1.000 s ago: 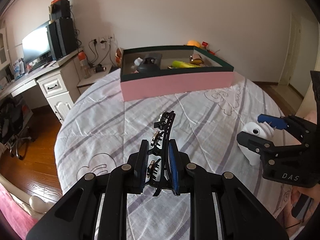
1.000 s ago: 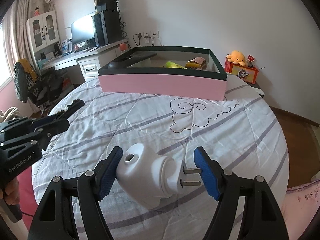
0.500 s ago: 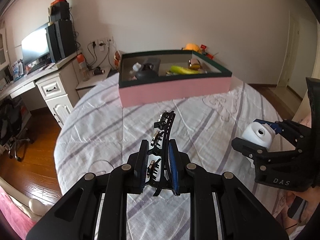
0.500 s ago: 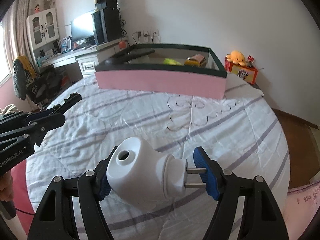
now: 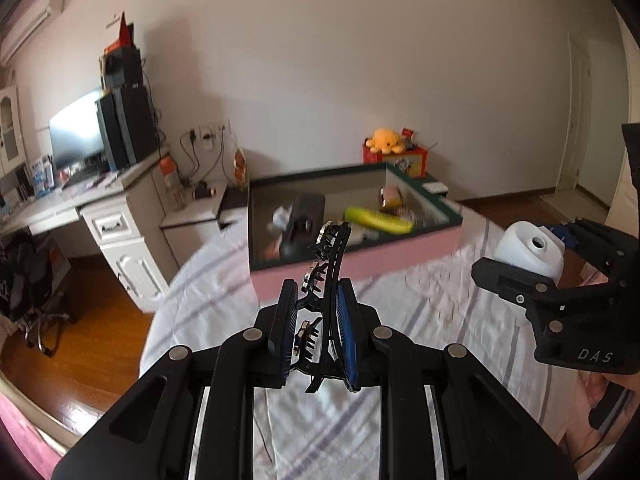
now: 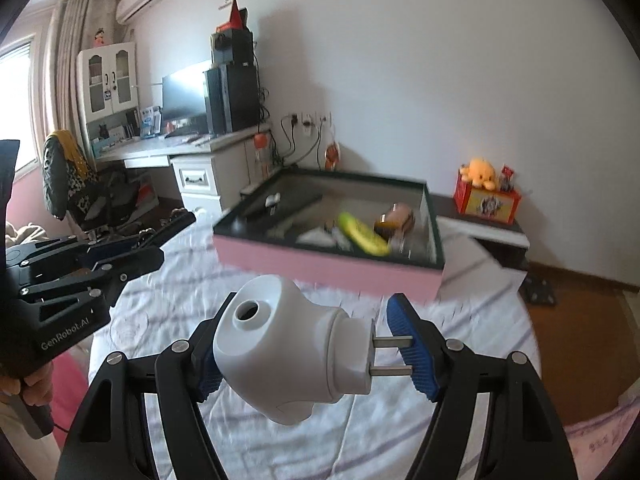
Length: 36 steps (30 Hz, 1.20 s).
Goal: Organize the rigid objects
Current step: 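Lift the hair clip and charger and carry both over the pink box, then open both tools to drop the hair clip and charger inside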
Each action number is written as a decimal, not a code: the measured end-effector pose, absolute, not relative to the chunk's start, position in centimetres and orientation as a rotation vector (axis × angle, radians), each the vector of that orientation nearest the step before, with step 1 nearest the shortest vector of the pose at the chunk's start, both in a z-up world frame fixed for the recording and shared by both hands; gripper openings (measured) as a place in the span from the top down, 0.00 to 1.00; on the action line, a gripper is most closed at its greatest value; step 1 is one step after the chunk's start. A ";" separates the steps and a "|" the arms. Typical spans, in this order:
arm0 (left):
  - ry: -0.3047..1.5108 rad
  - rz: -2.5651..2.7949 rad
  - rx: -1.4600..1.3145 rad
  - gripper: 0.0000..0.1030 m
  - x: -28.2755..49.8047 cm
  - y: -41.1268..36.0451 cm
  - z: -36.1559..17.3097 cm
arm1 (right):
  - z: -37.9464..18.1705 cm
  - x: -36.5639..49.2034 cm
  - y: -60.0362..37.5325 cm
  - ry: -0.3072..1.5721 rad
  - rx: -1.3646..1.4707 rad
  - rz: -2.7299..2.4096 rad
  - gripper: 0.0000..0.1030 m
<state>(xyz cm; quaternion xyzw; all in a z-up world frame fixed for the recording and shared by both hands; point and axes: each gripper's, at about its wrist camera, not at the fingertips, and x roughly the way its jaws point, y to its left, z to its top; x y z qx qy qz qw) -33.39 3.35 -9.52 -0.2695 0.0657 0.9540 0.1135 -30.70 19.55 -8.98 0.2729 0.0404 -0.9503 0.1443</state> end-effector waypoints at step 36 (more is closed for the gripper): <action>0.343 2.655 -1.061 0.77 -55.2 9.9 -14.2 | -14.2 -53.3 20.6 0.122 1.136 -2.627 0.27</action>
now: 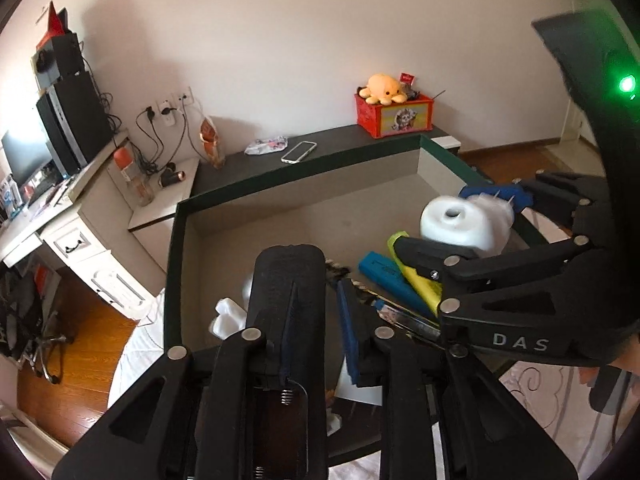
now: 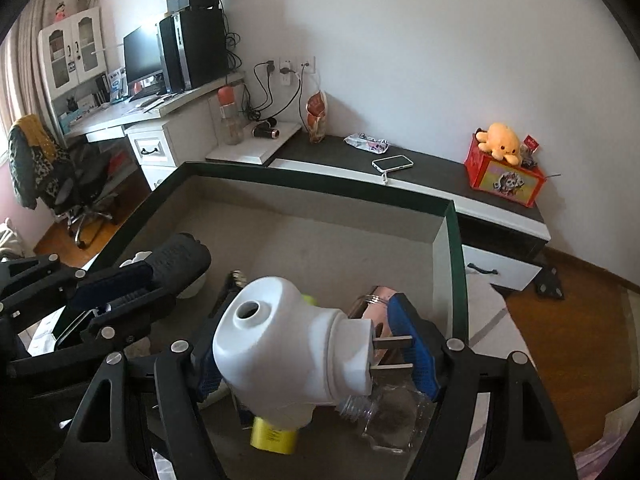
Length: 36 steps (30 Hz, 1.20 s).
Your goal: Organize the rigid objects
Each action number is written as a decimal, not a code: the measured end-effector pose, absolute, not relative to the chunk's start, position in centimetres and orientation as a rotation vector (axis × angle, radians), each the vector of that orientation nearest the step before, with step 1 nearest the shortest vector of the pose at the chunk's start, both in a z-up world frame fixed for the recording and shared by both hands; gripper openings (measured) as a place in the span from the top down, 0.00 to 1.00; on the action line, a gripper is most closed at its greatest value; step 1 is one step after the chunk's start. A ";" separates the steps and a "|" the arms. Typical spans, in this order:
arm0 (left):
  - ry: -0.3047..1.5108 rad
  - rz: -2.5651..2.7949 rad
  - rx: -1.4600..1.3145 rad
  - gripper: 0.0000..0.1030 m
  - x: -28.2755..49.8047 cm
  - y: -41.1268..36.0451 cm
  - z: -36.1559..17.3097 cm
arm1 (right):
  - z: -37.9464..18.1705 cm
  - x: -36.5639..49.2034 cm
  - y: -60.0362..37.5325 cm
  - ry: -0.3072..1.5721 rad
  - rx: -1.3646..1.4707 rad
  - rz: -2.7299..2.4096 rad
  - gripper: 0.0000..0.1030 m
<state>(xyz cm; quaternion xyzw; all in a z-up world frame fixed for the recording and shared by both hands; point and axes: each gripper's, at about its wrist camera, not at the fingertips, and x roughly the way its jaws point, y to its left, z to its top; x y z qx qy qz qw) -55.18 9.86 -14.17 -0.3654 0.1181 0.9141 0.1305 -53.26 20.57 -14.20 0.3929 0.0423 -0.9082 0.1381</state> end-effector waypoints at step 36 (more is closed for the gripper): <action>0.126 2.974 -0.611 0.00 -27.3 1.7 -3.3 | -2.9 -24.6 19.0 0.072 0.553 -2.869 0.00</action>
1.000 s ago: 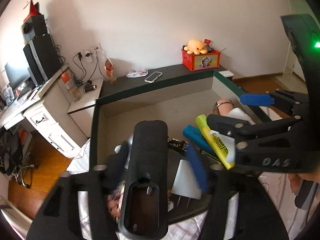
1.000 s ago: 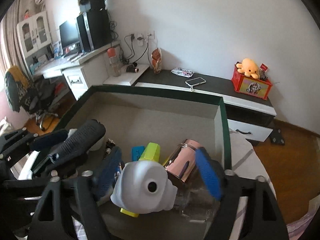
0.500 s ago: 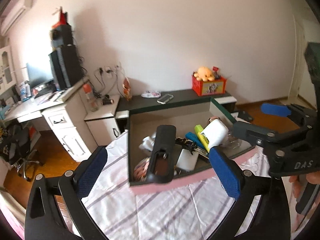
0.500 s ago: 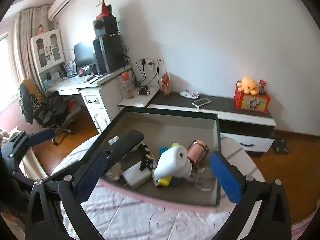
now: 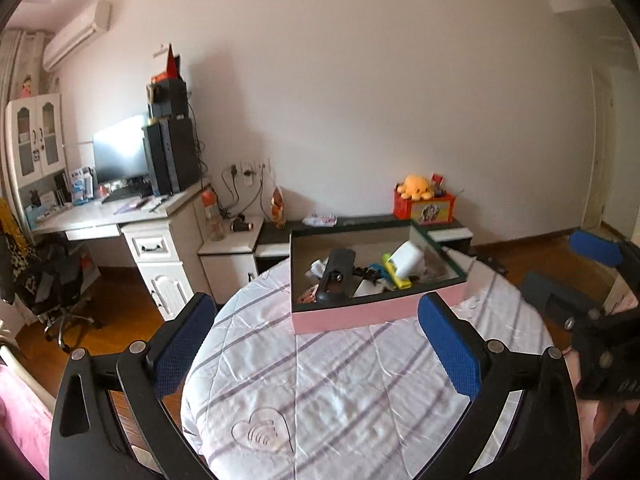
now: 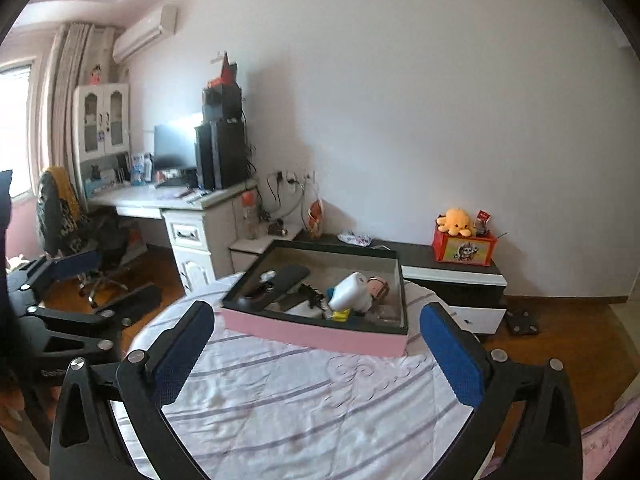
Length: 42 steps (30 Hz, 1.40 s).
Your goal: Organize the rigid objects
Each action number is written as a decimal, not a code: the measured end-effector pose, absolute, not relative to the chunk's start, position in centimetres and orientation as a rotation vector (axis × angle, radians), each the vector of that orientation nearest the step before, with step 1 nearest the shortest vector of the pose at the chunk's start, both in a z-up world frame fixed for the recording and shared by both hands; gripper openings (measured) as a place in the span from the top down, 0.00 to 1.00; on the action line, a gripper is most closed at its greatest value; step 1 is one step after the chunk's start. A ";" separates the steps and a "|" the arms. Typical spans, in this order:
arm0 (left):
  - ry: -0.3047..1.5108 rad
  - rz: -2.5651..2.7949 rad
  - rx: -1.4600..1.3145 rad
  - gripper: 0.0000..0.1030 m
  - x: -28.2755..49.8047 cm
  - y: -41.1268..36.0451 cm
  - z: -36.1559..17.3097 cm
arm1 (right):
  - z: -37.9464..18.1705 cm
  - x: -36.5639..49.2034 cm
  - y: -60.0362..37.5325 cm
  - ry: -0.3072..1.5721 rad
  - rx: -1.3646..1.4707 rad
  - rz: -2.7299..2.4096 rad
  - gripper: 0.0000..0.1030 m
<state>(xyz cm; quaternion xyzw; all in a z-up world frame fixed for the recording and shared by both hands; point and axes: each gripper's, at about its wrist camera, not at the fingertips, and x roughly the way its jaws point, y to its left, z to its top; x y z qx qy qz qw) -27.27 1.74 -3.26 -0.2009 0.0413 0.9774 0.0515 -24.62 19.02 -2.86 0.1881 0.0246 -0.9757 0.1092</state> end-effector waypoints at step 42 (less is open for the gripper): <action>0.116 3.117 -0.157 0.00 -3.2 -2.3 2.7 | 2.4 -3.1 14.3 0.189 0.154 -2.974 0.00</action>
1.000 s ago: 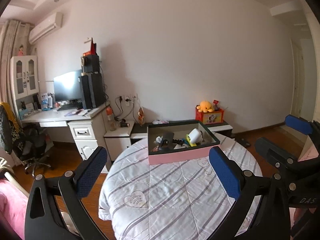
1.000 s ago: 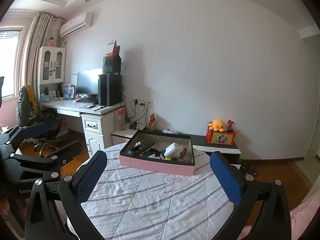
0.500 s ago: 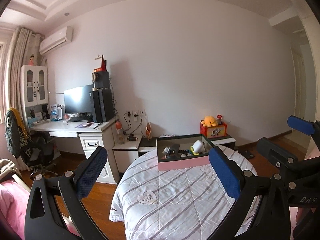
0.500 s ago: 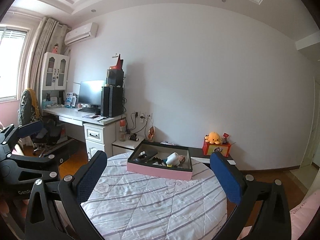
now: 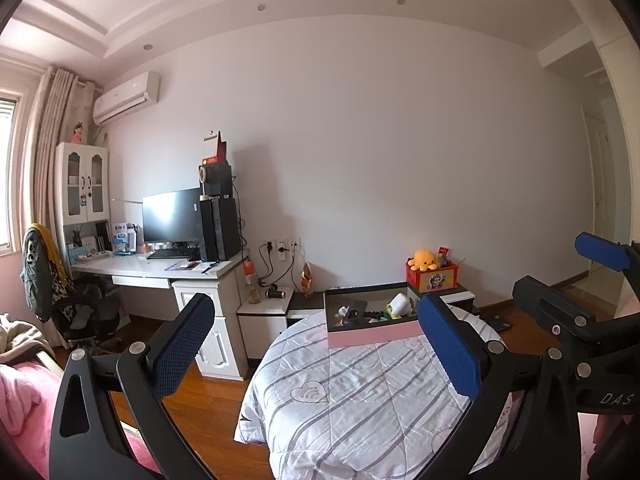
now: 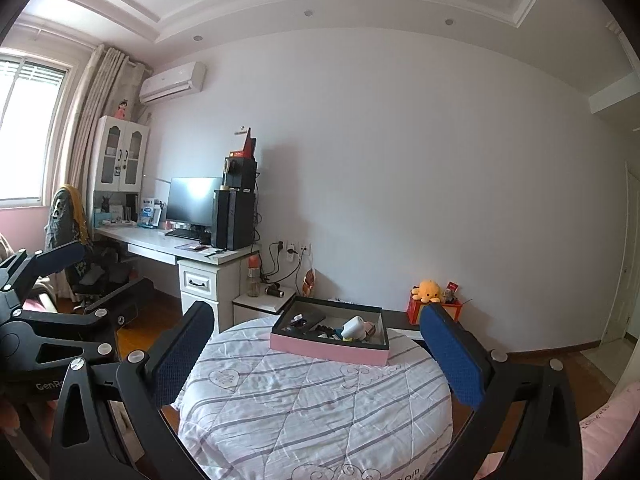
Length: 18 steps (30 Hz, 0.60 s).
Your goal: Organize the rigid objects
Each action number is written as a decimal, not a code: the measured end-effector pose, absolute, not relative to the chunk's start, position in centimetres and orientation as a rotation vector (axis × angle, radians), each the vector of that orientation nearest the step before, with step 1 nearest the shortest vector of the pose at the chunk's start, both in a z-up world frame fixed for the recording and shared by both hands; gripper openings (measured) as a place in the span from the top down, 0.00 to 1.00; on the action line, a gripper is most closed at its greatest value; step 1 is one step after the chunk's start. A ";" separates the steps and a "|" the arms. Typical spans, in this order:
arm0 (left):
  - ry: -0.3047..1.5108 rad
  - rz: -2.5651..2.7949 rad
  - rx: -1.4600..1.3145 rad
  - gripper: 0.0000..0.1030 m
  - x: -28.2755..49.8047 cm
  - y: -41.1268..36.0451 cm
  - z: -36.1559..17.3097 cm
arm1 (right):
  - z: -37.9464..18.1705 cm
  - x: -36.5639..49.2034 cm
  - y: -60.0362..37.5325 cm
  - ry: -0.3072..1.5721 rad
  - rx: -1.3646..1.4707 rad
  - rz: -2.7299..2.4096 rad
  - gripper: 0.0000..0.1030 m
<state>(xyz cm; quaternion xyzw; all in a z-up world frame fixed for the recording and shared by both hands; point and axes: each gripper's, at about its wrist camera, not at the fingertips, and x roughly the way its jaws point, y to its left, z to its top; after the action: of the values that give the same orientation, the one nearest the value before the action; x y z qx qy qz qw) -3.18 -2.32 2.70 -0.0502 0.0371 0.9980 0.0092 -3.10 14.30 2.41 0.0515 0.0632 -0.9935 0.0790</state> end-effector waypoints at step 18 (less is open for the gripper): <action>0.142 3.124 -0.096 0.00 -1.3 -2.2 3.3 | 3.0 -1.0 13.8 0.208 0.088 -2.996 0.00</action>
<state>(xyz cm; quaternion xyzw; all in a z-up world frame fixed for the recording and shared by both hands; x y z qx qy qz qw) -1.25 -2.18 3.27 -0.0308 0.0454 0.9985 0.0064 -0.95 13.76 2.98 0.0292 0.0692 -0.9948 0.0685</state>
